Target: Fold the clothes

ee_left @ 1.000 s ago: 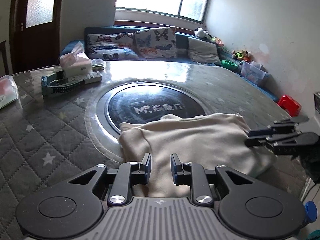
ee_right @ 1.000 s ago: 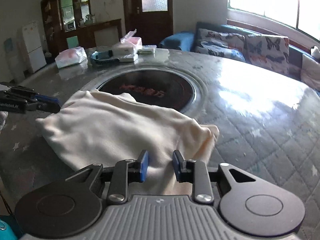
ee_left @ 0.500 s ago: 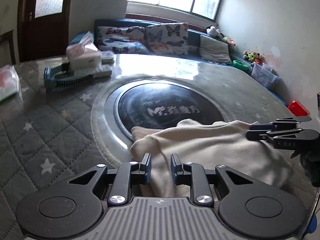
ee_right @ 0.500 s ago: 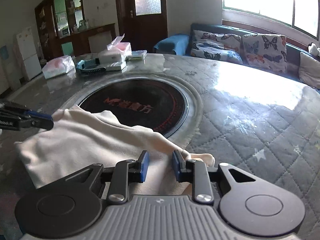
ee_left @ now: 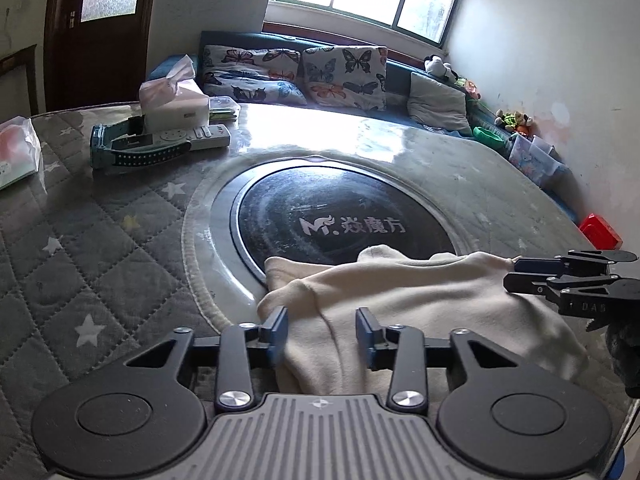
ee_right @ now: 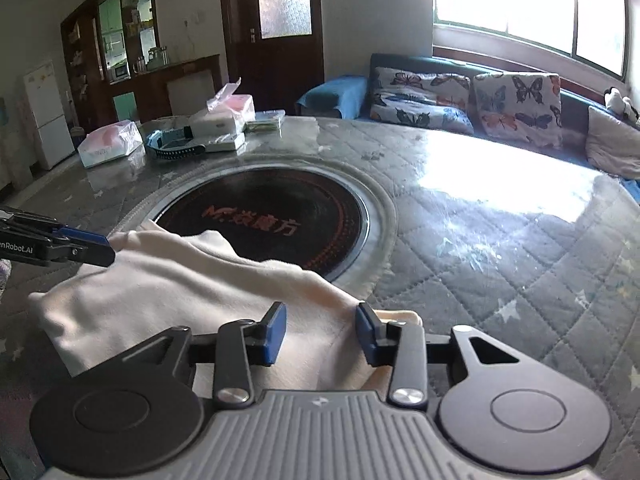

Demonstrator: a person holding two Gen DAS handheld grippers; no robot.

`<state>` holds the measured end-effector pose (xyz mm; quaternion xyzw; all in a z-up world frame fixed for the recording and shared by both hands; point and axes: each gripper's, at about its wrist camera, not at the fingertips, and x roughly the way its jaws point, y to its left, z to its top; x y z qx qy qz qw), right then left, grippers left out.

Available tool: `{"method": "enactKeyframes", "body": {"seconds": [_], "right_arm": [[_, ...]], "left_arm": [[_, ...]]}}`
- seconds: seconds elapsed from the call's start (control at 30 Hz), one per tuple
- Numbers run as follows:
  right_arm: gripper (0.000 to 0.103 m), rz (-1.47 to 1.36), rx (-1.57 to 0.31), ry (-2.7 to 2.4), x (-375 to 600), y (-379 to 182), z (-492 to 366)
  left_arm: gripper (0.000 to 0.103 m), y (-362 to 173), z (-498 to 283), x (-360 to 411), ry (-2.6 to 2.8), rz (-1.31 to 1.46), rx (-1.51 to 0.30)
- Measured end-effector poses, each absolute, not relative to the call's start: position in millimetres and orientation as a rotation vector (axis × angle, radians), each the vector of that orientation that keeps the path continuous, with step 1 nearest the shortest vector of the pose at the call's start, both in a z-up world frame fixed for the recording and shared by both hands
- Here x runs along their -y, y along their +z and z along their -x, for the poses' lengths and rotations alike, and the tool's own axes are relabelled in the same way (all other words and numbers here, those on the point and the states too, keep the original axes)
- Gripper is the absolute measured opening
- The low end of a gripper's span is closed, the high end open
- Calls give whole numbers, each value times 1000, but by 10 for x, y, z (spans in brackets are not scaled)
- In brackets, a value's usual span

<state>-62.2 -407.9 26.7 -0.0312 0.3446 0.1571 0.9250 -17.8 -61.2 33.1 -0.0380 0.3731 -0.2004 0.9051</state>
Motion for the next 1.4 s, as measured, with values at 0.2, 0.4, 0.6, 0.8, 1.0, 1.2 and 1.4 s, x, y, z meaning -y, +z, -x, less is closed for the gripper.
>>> {"method": "enactKeyframes", "body": {"seconds": [0.2, 0.4, 0.6, 0.8, 1.0, 1.2, 1.4], "right_arm": [[54, 69, -693, 319, 3993, 273, 687], [62, 78, -682, 318, 3928, 278, 772], [71, 86, -673, 321, 3866, 284, 859], [83, 93, -659, 320, 3807, 300, 955], [90, 103, -645, 323, 3760, 331, 1050], [100, 110, -624, 305, 3728, 373, 1146], [103, 113, -597, 291, 3707, 419, 1236]], "left_arm": [[57, 366, 202, 684, -397, 70, -778], [74, 385, 251, 677, -368, 60, -777], [90, 418, 324, 674, -345, 51, -761], [97, 453, 415, 712, -332, 23, -745], [102, 478, 501, 716, -328, 21, -735], [103, 510, 562, 698, -306, 23, -723], [103, 546, 634, 690, -301, 23, -706]]}}
